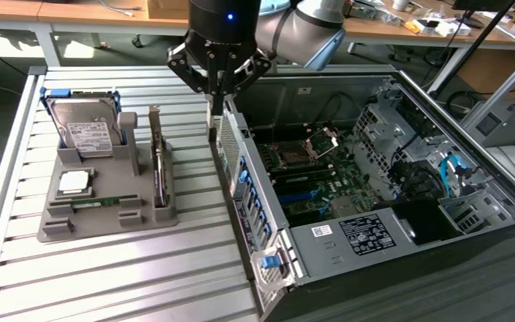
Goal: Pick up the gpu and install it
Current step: 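Reach for the gpu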
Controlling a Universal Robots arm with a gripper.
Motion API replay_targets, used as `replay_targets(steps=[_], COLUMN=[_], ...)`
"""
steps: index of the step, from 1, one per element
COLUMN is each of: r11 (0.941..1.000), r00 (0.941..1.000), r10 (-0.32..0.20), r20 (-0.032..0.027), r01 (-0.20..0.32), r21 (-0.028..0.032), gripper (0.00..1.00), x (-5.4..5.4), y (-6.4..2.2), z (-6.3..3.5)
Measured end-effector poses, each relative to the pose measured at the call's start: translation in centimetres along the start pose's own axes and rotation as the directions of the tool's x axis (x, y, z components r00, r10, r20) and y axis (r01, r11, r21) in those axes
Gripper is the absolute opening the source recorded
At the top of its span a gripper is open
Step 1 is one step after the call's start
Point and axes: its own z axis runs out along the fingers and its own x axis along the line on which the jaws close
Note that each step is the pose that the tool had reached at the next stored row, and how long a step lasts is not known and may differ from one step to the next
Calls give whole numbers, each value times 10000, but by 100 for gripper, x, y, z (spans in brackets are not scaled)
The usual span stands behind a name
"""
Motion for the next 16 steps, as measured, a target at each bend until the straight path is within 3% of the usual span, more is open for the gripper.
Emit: replay_targets(steps=[16], r11=[10000], r00=[10000], r10=[0], r20=[0], r01=[0], r21=[1], gripper=[11], x=[41], y=[-3], z=[-1])
